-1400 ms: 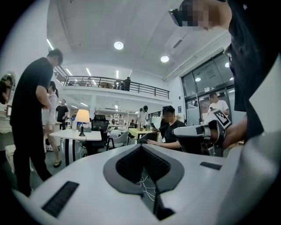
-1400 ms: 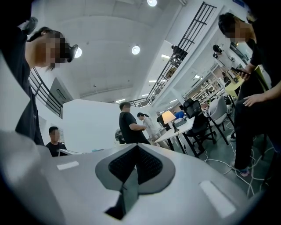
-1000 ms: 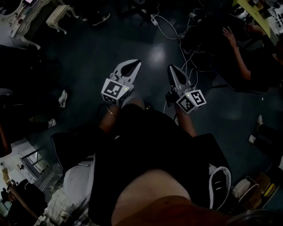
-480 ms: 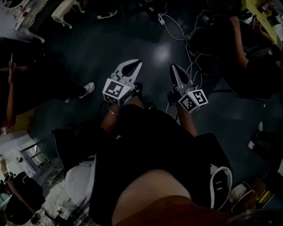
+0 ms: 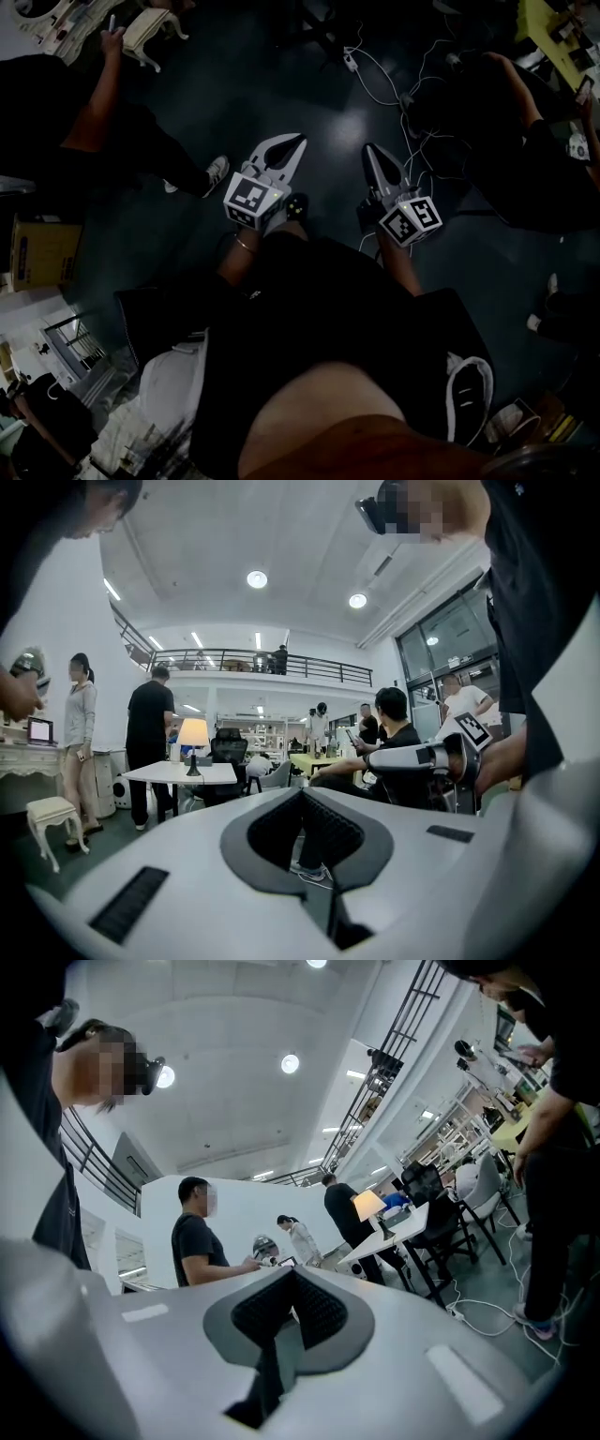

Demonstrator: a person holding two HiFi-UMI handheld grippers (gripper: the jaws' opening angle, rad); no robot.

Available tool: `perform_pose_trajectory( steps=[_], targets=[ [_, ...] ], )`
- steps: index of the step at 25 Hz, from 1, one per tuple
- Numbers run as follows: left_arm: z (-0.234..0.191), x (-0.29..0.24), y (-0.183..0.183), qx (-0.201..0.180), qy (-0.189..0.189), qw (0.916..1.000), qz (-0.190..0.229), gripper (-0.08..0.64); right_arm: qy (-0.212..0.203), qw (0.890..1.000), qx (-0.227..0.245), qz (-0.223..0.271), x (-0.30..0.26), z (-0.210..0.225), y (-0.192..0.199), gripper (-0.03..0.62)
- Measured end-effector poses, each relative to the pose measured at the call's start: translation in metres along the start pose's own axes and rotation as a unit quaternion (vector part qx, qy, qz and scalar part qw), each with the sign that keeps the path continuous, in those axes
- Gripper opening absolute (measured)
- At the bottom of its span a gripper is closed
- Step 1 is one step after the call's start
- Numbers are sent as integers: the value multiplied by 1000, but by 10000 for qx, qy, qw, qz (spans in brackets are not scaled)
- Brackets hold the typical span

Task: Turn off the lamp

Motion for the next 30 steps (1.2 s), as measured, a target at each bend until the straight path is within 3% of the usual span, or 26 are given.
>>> perform_pose_trajectory(
  steps=[18, 30],
  targets=[
    [-81, -51, -24, -72, 376, 9989, 266, 6, 150, 9994, 233, 204, -83, 17, -27, 0],
    [-147, -57, -22, 62, 529, 9982, 270, 6, 381, 9990, 230, 52, -148, 23, -16, 0]
  ],
)
Point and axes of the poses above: the fingertips, and each gripper's own axes: x backward along the fingers, z to its right, y out of its underside, the point moved 2 cm from there along x, backward along the fingers, and after that the axes turned 6 degrees about y, right-handed, at the moved point
